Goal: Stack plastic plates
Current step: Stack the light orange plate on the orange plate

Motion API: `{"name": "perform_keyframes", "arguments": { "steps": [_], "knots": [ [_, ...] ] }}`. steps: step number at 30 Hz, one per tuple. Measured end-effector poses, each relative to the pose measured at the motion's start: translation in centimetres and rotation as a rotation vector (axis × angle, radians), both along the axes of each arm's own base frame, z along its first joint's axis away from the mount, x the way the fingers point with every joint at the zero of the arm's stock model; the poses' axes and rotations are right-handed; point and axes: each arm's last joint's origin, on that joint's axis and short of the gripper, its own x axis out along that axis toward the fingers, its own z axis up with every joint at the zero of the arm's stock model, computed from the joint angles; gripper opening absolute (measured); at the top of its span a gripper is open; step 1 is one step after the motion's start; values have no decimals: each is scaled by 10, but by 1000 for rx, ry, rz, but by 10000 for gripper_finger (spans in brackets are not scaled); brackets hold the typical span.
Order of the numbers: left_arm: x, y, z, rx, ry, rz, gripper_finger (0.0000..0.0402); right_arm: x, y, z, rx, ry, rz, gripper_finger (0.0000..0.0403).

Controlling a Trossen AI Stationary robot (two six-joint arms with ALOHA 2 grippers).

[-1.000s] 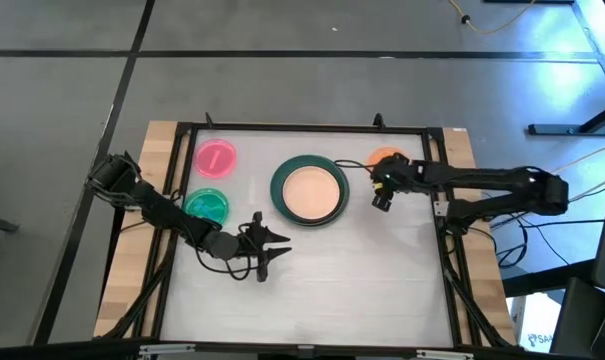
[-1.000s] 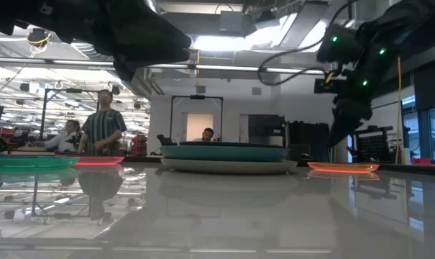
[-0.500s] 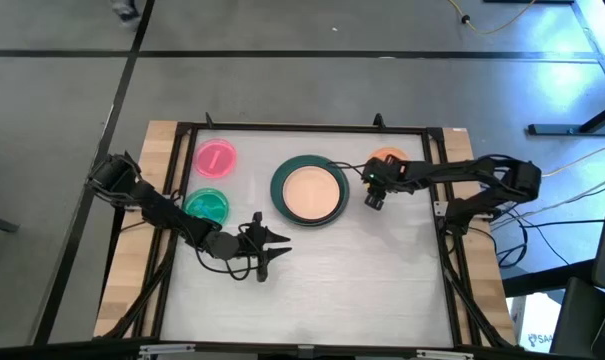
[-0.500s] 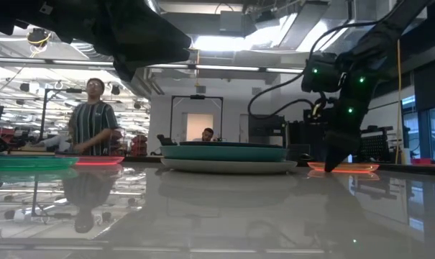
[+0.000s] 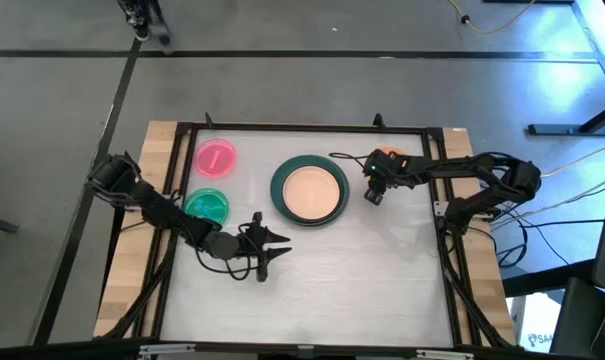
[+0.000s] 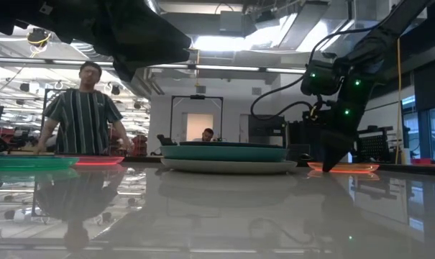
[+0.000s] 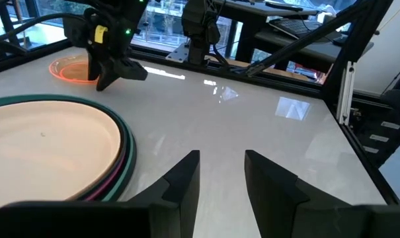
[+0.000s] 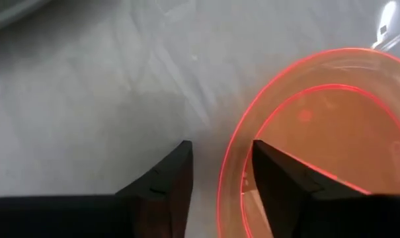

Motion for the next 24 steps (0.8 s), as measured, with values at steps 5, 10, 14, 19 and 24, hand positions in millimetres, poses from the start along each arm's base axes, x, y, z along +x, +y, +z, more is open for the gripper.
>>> {"name": "perform_keyframes", "arguments": {
  "steps": [5, 10, 14, 19, 24],
  "knots": [
    [-1, -2, 0, 1, 2, -6, 112, 1, -2, 0, -15, -7, 17, 101],
    [-1, -2, 0, 0, 2, -6, 112, 1, -2, 0, -20, -6, 39, 54],
    [-1, -2, 0, -2, 0, -6, 112, 1, -2, 0, -26, 1, 58, 15],
    [-1, -2, 0, -3, -2, -6, 112, 2, -2, 0, -34, 10, 83, 7],
    [-1, -2, 0, -3, -3, -6, 112, 2, 0, 2, -42, 16, 120, 2]
  ]
}}
